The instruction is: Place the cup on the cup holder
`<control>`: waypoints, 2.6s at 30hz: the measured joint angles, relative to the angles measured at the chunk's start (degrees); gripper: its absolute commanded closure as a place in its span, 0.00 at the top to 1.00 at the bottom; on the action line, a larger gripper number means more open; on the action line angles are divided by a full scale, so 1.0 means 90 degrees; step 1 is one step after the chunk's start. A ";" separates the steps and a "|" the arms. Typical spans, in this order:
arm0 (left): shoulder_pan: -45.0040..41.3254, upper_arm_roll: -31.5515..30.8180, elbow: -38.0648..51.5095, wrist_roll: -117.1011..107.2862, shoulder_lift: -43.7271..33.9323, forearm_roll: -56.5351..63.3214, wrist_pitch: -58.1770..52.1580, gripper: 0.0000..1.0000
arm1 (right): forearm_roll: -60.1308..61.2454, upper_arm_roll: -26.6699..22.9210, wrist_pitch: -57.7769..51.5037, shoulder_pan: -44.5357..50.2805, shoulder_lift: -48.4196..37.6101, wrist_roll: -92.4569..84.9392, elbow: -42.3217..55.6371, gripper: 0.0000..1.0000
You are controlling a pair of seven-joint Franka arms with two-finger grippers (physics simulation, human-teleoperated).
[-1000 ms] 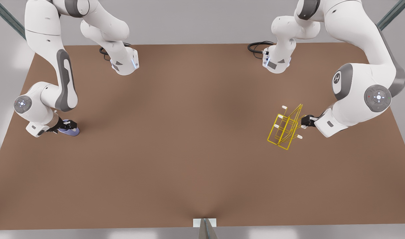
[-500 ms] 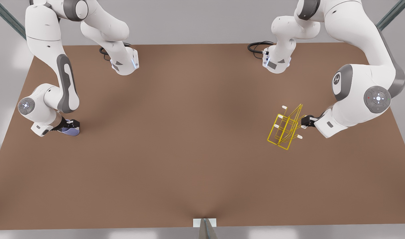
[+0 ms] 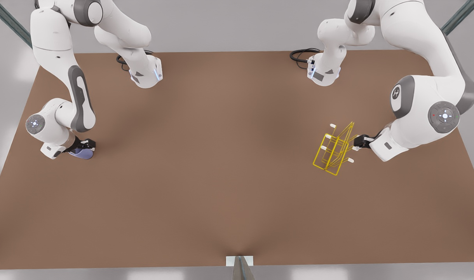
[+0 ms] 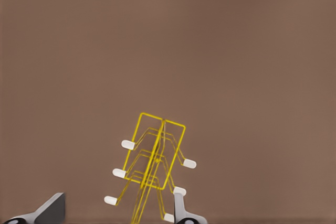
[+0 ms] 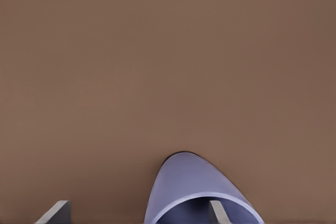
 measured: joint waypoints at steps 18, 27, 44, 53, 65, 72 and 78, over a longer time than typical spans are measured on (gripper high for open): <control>0.0007 0.0000 0.0000 0.0031 -0.0002 -0.0002 -0.0081 1.00 | 0.0142 0.0000 0.0298 -0.0014 0.0233 -0.0123 -0.0136 0.57; 0.0010 0.0106 0.0010 0.0049 -0.0021 0.0000 -0.0131 1.00 | 0.0175 0.0001 0.0331 -0.0014 0.0248 -0.0186 -0.0137 0.21; -0.0001 0.0098 0.0008 0.0001 -0.0004 -0.0009 -0.0214 1.00 | 0.1621 0.1449 -0.0439 0.0231 -0.0538 -0.0299 0.0182 0.21; 0.0004 0.0098 0.0010 -0.0007 0.0014 0.0000 -0.0201 1.00 | 0.5583 0.2889 -0.1141 0.0884 0.0537 -0.0381 0.1318 0.21; 0.0016 0.0106 0.0010 -0.0013 0.0129 0.0001 -0.0120 1.00 | 1.0225 0.3461 -0.2216 0.2143 0.3322 -0.1268 0.3540 0.21; 0.0019 0.0107 0.0011 -0.0012 0.0180 0.0001 -0.0081 1.00 | 1.0750 0.3521 -0.2608 0.2431 0.4058 -0.1897 0.4126 0.21; 0.0019 0.0107 0.0010 -0.0008 0.0184 0.0002 -0.0066 1.00 | 1.0823 0.3606 -0.2660 0.2552 0.3905 -0.2298 0.3734 0.21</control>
